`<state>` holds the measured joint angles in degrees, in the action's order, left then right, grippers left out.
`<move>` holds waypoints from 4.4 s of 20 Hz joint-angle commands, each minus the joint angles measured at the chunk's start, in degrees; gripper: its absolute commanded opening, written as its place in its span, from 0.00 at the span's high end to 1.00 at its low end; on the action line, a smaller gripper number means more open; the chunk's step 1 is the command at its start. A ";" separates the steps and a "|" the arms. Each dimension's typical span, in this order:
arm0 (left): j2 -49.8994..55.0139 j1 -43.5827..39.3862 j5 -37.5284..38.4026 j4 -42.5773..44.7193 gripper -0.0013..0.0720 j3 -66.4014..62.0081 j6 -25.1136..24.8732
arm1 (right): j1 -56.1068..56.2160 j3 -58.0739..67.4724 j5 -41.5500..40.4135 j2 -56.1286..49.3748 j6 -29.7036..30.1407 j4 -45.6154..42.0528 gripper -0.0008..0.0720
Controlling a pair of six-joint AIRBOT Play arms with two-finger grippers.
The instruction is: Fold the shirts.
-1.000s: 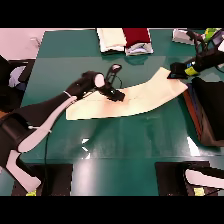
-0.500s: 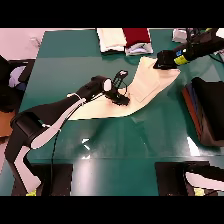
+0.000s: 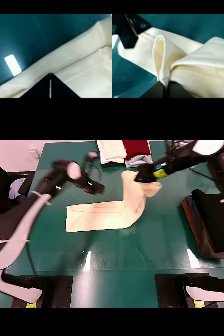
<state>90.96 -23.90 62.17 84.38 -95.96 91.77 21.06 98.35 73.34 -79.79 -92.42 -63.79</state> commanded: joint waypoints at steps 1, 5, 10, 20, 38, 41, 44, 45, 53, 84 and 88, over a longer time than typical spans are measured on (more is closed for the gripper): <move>-9.31 7.72 4.85 7.06 0.95 -0.07 -2.34 | 8.04 0.90 -8.11 -5.09 0.09 6.21 0.97; -17.03 14.51 6.03 7.26 0.95 -0.07 -2.25 | 21.59 10.01 -20.44 -18.21 4.31 7.23 0.92; -20.17 15.30 10.47 8.48 0.95 -0.07 -4.39 | 26.16 19.93 -26.10 -27.28 6.36 6.60 0.48; -20.11 15.30 17.99 -10.73 0.21 15.34 -7.23 | 3.04 -16.02 -17.31 -5.88 5.97 6.60 0.48; -20.09 7.17 -1.79 -15.04 0.40 45.22 -7.45 | 0.66 -23.06 -21.05 -0.98 5.95 6.78 0.48; -20.17 7.19 -1.70 -12.52 0.95 45.20 -8.26 | 0.63 -23.06 -20.87 -0.94 5.95 6.80 0.48; -22.45 9.35 4.11 -8.96 0.95 42.29 -9.81 | 0.57 -22.49 -19.63 -0.94 5.95 6.75 0.48; -24.13 10.71 7.06 -6.56 0.95 41.38 -10.49 | 0.57 -21.99 -18.82 -0.94 5.92 6.67 0.48; -28.48 14.12 16.81 4.17 0.87 43.63 -12.07 | 0.42 -20.22 -17.53 -0.96 4.52 4.81 0.48; -28.55 9.18 8.00 -14.05 0.95 30.93 -14.05 | 9.92 -4.37 -10.03 -23.98 -17.88 -5.25 0.96; -28.55 1.99 5.09 -14.21 0.95 30.93 -13.75 | -0.50 2.23 -0.79 -17.75 -14.86 -14.51 0.96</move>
<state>62.41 -17.80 69.54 70.37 -64.97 77.67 26.48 96.88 66.94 -101.01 -109.82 -72.16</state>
